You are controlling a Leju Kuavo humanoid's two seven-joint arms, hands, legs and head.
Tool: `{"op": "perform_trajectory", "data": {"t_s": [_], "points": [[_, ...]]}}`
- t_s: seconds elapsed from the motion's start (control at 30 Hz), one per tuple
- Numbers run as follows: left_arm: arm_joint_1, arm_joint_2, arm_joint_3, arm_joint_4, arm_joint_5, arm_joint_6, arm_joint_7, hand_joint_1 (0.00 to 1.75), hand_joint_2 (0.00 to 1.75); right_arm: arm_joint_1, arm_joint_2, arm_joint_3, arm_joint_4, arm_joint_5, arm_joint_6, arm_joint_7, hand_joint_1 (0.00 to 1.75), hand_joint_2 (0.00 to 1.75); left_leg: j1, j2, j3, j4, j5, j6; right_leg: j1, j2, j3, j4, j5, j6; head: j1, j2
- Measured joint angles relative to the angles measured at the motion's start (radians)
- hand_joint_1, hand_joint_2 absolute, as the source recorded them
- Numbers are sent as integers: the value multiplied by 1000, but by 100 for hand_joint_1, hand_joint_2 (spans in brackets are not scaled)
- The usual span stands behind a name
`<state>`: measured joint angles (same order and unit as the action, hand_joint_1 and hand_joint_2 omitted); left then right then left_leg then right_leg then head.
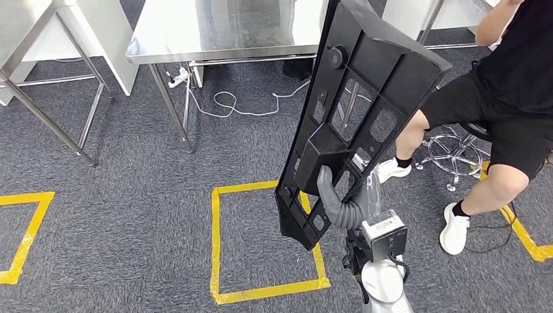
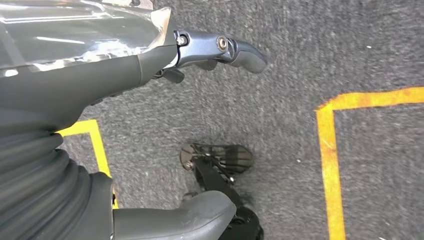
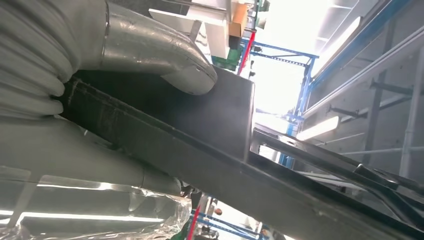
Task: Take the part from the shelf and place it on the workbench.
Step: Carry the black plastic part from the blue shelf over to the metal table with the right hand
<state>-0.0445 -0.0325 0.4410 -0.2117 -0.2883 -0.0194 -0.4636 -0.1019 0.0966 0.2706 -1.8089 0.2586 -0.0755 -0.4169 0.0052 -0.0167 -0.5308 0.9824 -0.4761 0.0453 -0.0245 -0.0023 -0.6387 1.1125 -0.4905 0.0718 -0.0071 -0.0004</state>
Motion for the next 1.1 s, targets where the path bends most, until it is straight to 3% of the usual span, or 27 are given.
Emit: {"op": "perform_trajectory", "data": {"t_s": [0.07,0.13,0.2,0.27,0.33,0.4,0.43,0.5,0.57,0.7,0.77,0.83,0.9,0.93,0.97,1.03,1.07,1.1], "points": [[-1,-1,3,0,-3,2,1,0,175,1,-1,0,2,0,3,-2,175,175,-2,-2,6,6,-16,-14,2,0,29,-77,27,-17,1,0],[0,-1,7,0,-5,3,1,0,175,5,-2,0,3,0,4,-4,175,175,-3,-1,7,12,-25,-25,5,0,40,-90,24,-52,-1,0],[-1,-2,10,0,-6,3,1,0,175,7,-2,-1,4,0,4,-7,175,175,1,2,0,39,-28,-31,2,1,55,-93,24,-68,-3,0],[-3,-2,10,0,-7,5,1,0,175,5,-1,0,4,-1,4,-10,175,175,5,8,-54,132,-42,-41,-1,1,72,-95,15,-80,-5,0],[-3,-2,12,0,-7,7,1,0,175,5,0,0,5,-2,4,-13,175,175,8,12,-141,256,-84,-52,1,2,84,-96,2,-89,-6,0],[0,-2,13,0,-7,8,2,0,175,7,0,0,6,-3,4,-13,175,175,8,14,-201,302,-104,-52,5,5,102,-96,-14,-90,-6,0],[1,-2,14,0,-7,8,2,0,175,7,0,0,7,-3,4,-13,175,175,7,14,-206,277,-84,-47,8,6,114,-96,-23,-90,-6,0],[2,-1,14,0,-7,8,2,0,175,7,0,0,7,-3,4,-13,175,175,-2,13,-175,153,11,-22,13,8,140,-98,-42,-89,-5,0],[2,2,15,0,-7,8,3,0,175,6,0,0,8,-3,4,-14,175,175,-14,10,-145,59,74,2,15,9,159,-107,-57,-84,-3,0],[2,3,16,0,-7,9,3,0,175,5,1,0,10,-4,4,-15,175,175,-21,8,-102,2,77,22,22,11,184,-102,-50,-58,-5,0],[2,2,16,0,-7,9,3,0,175,2,1,0,10,-4,4,-15,175,175,-17,7,-71,-11,71,27,23,10,142,-20,-62,-54,-3,0],[1,0,16,0,-8,9,3,0,175,1,-1,0,11,-6,4,-15,175,175,-15,5,-57,-13,58,29,21,10,57,105,-101,-58,-3,0],[3,-2,16,0,-8,9,3,0,175,2,-3,0,16,-10,4,-15,175,175,-14,3,-43,-12,42,27,17,10,-12,168,-133,-54,-3,0],[3,-3,16,0,-8,9,3,0,175,2,-5,0,18,-14,4,-15,175,175,-13,1,-33,-11,34,24,14,10,-23,153,-124,-46,-2,0],[4,-4,17,0,-8,9,4,0,175,0,-6,0,20,-17,3,-15,175,175,-11,-1,-22,-9,24,19,9,9,-19,106,-96,-34,-2,0],[4,-4,18,0,-9,9,5,0,175,-5,-8,0,23,-24,2,-15,175,175,-9,-4,-2,2,0,7,1,6,7,-20,-9,-9,-1,0],[3,-4,19,0,-9,10,6,0,175,-8,-9,1,24,-26,1,-15,175,175,-10,-4,3,8,-13,1,0,3,20,-63,18,-12,1,0],[3,-3,21,0,-10,10,7,0,175,-10,-9,1,25,-28,0,-15,175,175,-11,-4,4,13,-23,-6,0,1,27,-84,33,-23,1,0]]}}
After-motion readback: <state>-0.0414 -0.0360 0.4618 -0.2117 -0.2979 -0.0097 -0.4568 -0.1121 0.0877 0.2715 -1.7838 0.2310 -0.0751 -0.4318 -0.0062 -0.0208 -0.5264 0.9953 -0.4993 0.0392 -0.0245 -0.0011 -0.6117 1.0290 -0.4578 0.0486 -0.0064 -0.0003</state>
